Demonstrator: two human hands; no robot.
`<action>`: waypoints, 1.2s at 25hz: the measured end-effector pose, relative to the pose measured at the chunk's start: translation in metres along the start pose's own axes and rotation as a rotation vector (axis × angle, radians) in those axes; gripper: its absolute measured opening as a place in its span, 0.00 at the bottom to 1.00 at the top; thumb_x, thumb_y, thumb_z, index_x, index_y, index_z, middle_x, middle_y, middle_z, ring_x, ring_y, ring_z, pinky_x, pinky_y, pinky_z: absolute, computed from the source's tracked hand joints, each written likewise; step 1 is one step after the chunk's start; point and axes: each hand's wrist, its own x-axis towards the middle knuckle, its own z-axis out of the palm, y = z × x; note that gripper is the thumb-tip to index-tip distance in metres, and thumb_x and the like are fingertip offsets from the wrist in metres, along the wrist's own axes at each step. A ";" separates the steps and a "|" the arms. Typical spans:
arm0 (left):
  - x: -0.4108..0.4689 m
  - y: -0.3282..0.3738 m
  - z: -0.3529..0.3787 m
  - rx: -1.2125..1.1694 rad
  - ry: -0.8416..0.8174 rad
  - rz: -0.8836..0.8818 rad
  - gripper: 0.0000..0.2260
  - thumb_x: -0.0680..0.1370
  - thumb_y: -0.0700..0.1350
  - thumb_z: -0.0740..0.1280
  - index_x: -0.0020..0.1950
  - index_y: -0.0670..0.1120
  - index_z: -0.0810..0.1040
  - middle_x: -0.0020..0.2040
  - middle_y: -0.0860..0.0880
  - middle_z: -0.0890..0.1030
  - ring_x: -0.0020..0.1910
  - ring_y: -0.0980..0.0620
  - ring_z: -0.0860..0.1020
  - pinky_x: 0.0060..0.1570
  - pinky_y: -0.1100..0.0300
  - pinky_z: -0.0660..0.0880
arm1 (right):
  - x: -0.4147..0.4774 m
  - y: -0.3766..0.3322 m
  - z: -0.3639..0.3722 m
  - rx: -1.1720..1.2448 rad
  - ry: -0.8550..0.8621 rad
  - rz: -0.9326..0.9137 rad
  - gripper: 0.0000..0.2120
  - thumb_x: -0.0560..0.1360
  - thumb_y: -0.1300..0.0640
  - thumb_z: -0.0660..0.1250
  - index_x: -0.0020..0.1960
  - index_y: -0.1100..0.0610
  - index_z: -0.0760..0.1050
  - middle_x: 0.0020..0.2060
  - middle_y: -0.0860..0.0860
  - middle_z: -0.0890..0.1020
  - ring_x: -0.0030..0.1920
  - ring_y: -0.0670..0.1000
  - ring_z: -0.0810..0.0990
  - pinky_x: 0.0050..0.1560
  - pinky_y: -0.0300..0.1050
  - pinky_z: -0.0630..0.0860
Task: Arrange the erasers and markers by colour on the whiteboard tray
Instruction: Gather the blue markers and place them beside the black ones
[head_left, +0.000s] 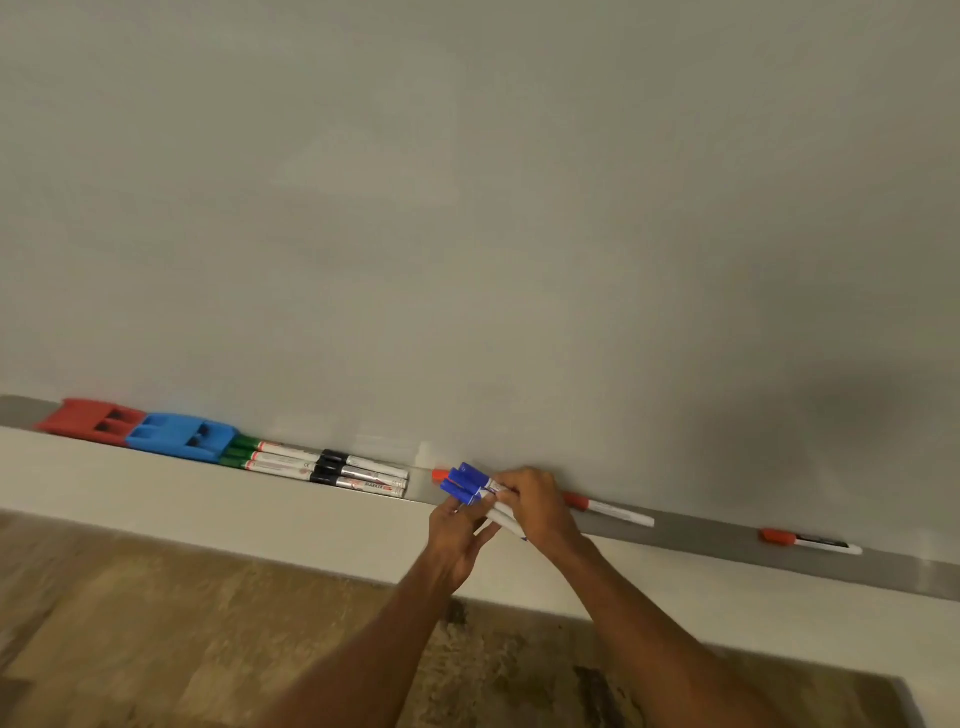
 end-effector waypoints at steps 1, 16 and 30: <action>-0.001 0.004 -0.005 -0.008 0.013 0.006 0.08 0.74 0.34 0.69 0.53 0.40 0.79 0.42 0.44 0.86 0.46 0.44 0.83 0.38 0.57 0.81 | 0.002 -0.006 0.005 0.012 -0.007 -0.016 0.09 0.77 0.57 0.65 0.43 0.61 0.79 0.41 0.58 0.84 0.41 0.50 0.80 0.41 0.40 0.72; -0.006 0.061 -0.081 -0.087 0.214 0.094 0.13 0.74 0.36 0.70 0.58 0.38 0.78 0.52 0.38 0.82 0.51 0.42 0.81 0.43 0.52 0.79 | 0.027 -0.071 0.070 -0.039 -0.066 -0.164 0.18 0.81 0.56 0.55 0.69 0.59 0.69 0.65 0.57 0.76 0.65 0.55 0.74 0.64 0.46 0.72; -0.003 0.072 -0.083 -0.175 0.263 0.076 0.07 0.75 0.34 0.69 0.51 0.41 0.78 0.51 0.40 0.81 0.52 0.42 0.80 0.54 0.46 0.77 | -0.008 0.029 0.067 -0.388 0.062 -0.059 0.27 0.79 0.71 0.52 0.76 0.57 0.55 0.77 0.53 0.57 0.77 0.50 0.54 0.75 0.38 0.46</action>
